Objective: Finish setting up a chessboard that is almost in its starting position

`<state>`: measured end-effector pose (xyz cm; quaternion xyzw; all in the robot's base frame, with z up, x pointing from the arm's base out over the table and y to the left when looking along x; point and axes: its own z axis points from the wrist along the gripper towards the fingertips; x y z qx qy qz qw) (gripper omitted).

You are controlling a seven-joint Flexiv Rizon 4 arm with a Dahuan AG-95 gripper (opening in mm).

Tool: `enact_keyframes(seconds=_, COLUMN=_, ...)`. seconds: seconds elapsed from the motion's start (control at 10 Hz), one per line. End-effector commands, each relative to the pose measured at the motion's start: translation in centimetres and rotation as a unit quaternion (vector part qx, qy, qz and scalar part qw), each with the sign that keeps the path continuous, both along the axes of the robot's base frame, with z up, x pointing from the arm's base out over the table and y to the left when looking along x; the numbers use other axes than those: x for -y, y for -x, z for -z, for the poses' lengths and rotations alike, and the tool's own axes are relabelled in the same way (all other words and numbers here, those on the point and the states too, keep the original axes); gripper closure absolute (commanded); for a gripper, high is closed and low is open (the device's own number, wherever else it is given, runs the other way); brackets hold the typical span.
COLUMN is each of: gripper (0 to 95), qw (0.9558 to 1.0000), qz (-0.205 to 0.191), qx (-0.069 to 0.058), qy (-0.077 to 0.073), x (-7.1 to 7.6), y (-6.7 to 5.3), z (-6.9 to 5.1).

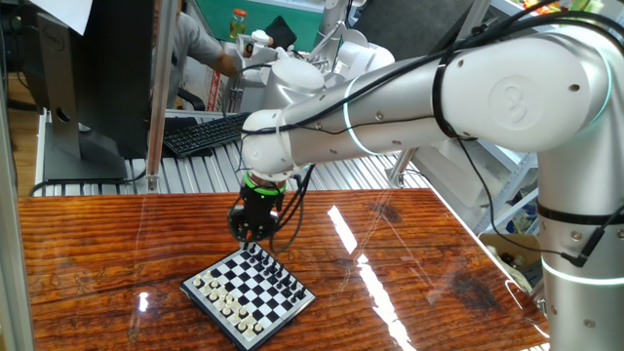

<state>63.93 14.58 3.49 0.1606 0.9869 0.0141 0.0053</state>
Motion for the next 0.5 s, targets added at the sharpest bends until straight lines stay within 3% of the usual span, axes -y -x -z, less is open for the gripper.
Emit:
enact_keyframes(seconds=0.1, gripper=95.0, qw=1.0, qz=0.003, qx=0.0, qy=0.0, x=0.02, y=0.01, z=-0.05)
enact_keyframes(seconds=0.5, gripper=95.0, qw=1.0, qz=0.001, qx=0.004, qy=0.003, x=0.05, y=0.04, z=-0.04)
